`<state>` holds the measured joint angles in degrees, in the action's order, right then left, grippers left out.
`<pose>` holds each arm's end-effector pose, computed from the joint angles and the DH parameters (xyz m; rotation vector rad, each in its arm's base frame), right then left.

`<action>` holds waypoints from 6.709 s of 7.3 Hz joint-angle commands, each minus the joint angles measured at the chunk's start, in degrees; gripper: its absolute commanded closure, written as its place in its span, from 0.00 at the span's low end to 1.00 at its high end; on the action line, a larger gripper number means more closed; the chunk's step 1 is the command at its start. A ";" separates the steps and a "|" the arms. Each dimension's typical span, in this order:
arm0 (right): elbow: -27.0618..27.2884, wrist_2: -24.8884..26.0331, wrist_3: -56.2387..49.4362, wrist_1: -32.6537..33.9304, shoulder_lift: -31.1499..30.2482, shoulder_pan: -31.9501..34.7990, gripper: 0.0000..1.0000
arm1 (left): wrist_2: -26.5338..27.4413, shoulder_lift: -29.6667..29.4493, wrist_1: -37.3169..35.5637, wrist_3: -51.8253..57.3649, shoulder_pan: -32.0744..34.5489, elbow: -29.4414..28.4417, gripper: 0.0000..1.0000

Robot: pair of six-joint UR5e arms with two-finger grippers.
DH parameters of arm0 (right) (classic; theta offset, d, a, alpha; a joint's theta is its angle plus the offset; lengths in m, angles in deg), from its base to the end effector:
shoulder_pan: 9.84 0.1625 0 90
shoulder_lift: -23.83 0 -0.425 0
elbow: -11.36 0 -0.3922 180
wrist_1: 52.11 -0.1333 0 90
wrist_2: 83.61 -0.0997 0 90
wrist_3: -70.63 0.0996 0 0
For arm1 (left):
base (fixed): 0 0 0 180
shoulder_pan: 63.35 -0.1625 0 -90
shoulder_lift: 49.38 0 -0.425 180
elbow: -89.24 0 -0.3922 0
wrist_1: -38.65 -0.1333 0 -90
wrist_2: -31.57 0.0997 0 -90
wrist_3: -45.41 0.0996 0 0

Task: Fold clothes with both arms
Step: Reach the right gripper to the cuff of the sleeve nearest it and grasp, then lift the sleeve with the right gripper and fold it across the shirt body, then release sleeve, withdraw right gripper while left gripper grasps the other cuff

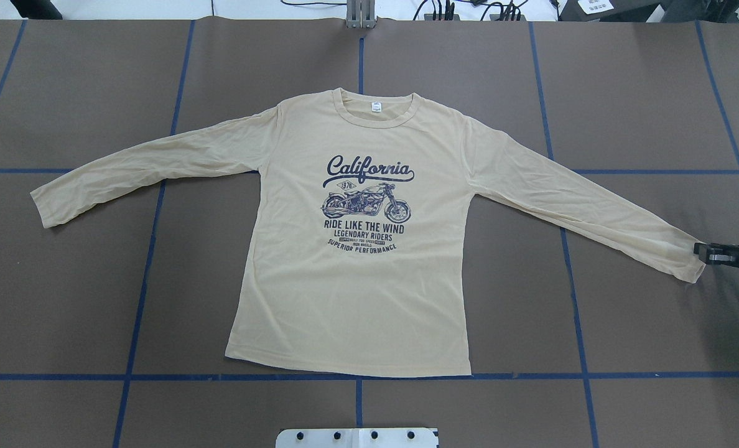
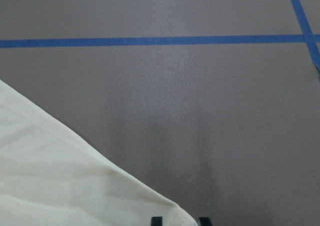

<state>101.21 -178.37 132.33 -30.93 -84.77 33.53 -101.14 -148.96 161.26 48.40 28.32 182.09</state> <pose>-0.1874 -0.3490 0.6786 0.4492 -0.7550 0.2096 -0.0825 -0.5738 0.4783 0.7772 0.6753 0.3137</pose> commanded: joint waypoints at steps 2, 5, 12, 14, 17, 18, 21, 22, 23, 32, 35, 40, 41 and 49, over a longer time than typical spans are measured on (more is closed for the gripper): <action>0.59 -0.42 0.00 -0.09 0.06 0.05 1.00 | 0.00 0.00 0.00 0.00 0.00 -0.04 0.00; 12.57 -7.24 0.00 7.32 1.02 5.28 1.00 | 0.00 0.00 -0.09 0.00 0.00 -0.22 0.00; 13.76 8.99 13.07 67.50 58.87 -2.37 1.00 | 0.00 0.00 -0.09 -0.09 0.00 -1.01 0.00; -2.24 16.06 17.90 65.32 74.00 -6.87 1.00 | 0.00 0.00 0.00 0.00 0.00 -1.62 0.00; -28.46 23.98 21.79 62.50 91.10 -11.62 1.00 | 0.00 0.00 0.00 0.00 0.00 -2.50 0.00; -30.94 24.18 24.32 62.49 93.12 -12.42 1.00 | 0.00 0.00 0.00 0.00 0.00 -2.59 0.00; -40.80 23.66 30.75 59.59 99.90 -14.01 0.01 | 0.00 0.00 0.00 0.00 0.00 -3.12 0.00; -40.80 21.83 31.11 59.68 100.95 -13.75 0.00 | 0.00 0.00 0.00 0.00 0.00 -3.03 0.00; -40.80 19.81 31.11 62.03 102.61 -13.14 0.00 | 0.00 0.00 0.09 0.00 0.00 -3.12 0.00; 22.27 -15.25 -16.98 78.23 46.53 14.34 0.00 | 23.02 9.12 28.54 -27.59 -33.20 -2.34 0.00; 24.68 -22.03 -33.62 69.04 30.09 23.40 0.00 | 30.64 14.31 30.32 -32.50 -42.24 0.92 0.00; 24.06 -24.95 -36.03 59.85 22.30 26.15 0.00 | 36.38 16.17 30.23 -31.64 -45.88 -4.17 0.31; 24.06 -24.86 -35.95 59.85 22.30 26.15 0.00 | 36.30 16.17 30.23 -31.64 -45.88 -4.26 0.34; 23.88 -24.95 -35.68 59.85 22.82 26.15 0.00 | 35.60 17.32 30.76 -31.64 -47.37 -4.35 1.00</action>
<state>125.10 -203.31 96.63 28.92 -62.07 59.68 -65.46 -131.58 191.90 16.70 -19.03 177.58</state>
